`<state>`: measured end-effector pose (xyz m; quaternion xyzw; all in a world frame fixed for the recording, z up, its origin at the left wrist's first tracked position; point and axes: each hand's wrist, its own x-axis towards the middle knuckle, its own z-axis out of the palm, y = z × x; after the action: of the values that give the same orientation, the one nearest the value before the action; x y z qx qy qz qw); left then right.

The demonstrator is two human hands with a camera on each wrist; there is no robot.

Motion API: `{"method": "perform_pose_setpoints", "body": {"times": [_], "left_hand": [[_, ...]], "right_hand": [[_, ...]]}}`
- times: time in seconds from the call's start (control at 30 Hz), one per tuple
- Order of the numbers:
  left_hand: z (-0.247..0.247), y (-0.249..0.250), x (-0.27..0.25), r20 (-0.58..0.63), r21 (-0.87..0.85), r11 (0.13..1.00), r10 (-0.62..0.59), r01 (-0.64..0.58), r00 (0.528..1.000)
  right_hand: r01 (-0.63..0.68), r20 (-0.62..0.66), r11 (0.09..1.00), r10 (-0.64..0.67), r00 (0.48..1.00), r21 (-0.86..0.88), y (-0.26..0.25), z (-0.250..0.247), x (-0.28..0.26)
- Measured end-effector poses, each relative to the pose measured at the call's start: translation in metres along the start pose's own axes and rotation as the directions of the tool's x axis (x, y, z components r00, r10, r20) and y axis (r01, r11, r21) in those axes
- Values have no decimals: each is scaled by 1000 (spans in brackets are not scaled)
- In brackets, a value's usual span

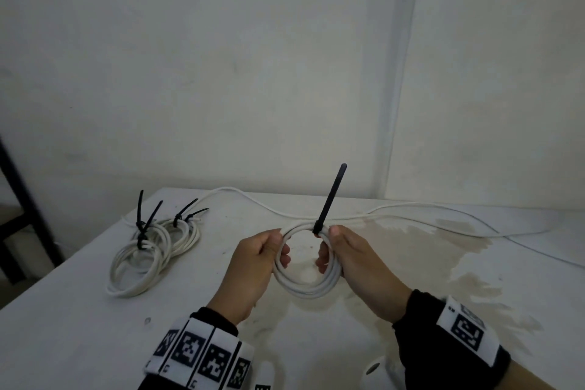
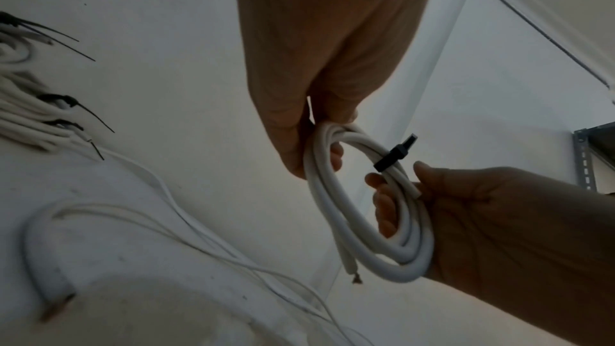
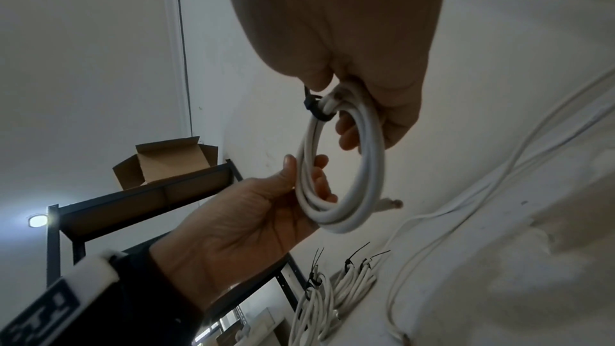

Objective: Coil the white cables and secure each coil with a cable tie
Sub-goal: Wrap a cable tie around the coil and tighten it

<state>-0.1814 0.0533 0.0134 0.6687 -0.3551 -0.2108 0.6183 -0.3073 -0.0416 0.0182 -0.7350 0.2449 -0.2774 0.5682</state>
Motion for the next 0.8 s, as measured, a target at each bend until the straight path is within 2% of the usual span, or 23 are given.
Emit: {"method": "perform_pose_setpoints", "body": {"times": [0.33, 0.5, 0.6, 0.7, 0.8], "left_hand": [[-22, -12, 12, 1, 143, 988, 60, -59, 998], [-46, -20, 19, -37, 102, 995, -8, 12, 999], [-63, -26, 21, -56, 81, 996, -31, 35, 998], [-89, -31, 25, -111, 68, 996, -44, 52, 993], [-125, -34, 28, -221, 86, 994, -52, 72, 974]], "right_hand": [[-70, 94, 998, 70, 993, 3, 6, 26, 18], [-81, 162, 995, 88, 983, -52, 4, 40, 31], [-104, 247, 990, 124, 961, -91, -2, 50, 37], [-150, 262, 978, 185, 947, -145, -3, 55, 43], [-187, 267, 968, 227, 937, -167, 3, 58, 51]]}}
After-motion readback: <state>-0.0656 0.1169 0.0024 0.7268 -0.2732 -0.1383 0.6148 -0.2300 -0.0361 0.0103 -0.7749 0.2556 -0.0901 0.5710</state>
